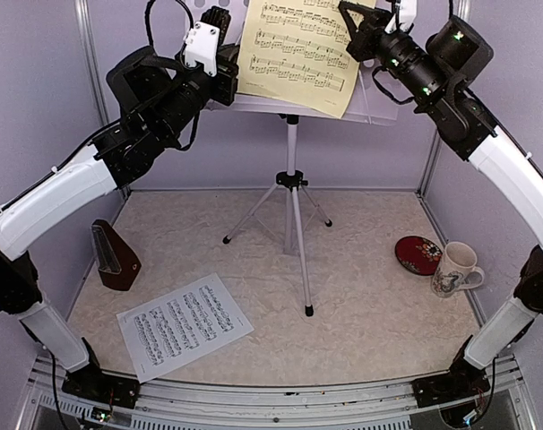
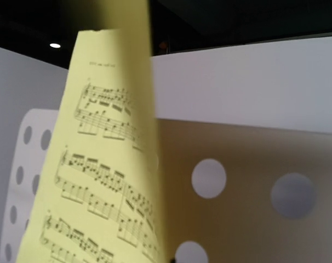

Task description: Set up the instrument practice props

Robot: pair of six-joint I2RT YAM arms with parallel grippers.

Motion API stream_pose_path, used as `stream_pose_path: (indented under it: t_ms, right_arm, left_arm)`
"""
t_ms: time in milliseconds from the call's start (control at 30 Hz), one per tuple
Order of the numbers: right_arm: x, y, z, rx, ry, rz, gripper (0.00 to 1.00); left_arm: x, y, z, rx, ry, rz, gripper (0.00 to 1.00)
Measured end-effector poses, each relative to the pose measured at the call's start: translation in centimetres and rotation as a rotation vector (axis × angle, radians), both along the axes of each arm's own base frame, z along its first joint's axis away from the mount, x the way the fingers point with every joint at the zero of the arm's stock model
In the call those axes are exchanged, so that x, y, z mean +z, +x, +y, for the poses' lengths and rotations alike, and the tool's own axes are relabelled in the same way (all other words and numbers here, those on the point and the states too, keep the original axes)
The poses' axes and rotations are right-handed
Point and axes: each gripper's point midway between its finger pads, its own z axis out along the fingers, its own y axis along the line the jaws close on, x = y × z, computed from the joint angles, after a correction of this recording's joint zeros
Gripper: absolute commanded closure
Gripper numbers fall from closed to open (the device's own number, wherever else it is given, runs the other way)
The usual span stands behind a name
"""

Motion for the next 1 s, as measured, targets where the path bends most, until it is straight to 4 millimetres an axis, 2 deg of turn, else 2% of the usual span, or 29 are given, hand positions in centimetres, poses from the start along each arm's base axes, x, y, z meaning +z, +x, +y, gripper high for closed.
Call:
stream_pose_path:
  t_ms: [267,500,700,867,1000]
  right_arm:
    - [0.0,1.2,0.3,-0.044,-0.003,-0.003,1.0]
    - [-1.1,1.3,-1.7,-0.137,-0.002,0.016,1.0]
    - [-0.6,0.8,-2.5,-0.167,0.001,-0.003,1.0]
    - [0.4,0.8,-1.8,-0.147,-0.007,-0.032,1.0]
    - [0.9,1.2,-0.4,-0.11,-0.024,-0.061,1.0]
  left_arm:
    - [0.1,-0.6,0.4,-0.019,-0.054,-0.032,1.0]
    - [0.2,-0.8,1.0,-0.013,-0.102,-0.052,1.0]
    - [0.0,-1.0,0.8,-0.03,-0.12,-0.08,1.0]
    - [0.0,-1.6,0.3,-0.063,-0.106,-0.117,1.0]
    - [0.0,-1.8,0.0,-0.073,-0.083,-0.133,1.0]
